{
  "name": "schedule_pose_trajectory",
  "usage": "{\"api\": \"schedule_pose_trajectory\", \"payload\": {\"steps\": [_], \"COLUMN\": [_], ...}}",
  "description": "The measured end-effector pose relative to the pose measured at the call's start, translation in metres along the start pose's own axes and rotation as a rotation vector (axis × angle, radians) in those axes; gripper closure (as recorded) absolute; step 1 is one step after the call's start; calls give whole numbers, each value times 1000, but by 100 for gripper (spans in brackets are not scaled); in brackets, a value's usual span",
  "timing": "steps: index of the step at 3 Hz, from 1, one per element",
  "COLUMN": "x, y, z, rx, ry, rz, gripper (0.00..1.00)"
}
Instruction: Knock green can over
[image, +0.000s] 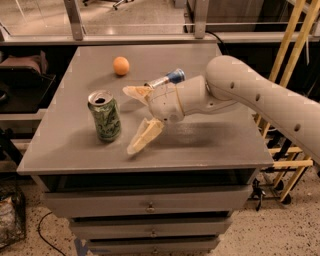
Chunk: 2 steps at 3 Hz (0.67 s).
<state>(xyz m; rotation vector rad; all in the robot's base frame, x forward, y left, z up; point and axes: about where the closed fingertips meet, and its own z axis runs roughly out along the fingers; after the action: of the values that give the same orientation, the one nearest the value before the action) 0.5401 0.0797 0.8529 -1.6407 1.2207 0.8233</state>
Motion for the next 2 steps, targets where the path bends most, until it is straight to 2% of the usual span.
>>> {"api": "schedule_pose_trajectory", "payload": {"steps": [1, 2], "x": [3, -2], "y": [-14, -24], "z": [19, 33], "rx": [-16, -36], "ry": [-25, -46], "rz": [-19, -41], "gripper": [0, 19]}}
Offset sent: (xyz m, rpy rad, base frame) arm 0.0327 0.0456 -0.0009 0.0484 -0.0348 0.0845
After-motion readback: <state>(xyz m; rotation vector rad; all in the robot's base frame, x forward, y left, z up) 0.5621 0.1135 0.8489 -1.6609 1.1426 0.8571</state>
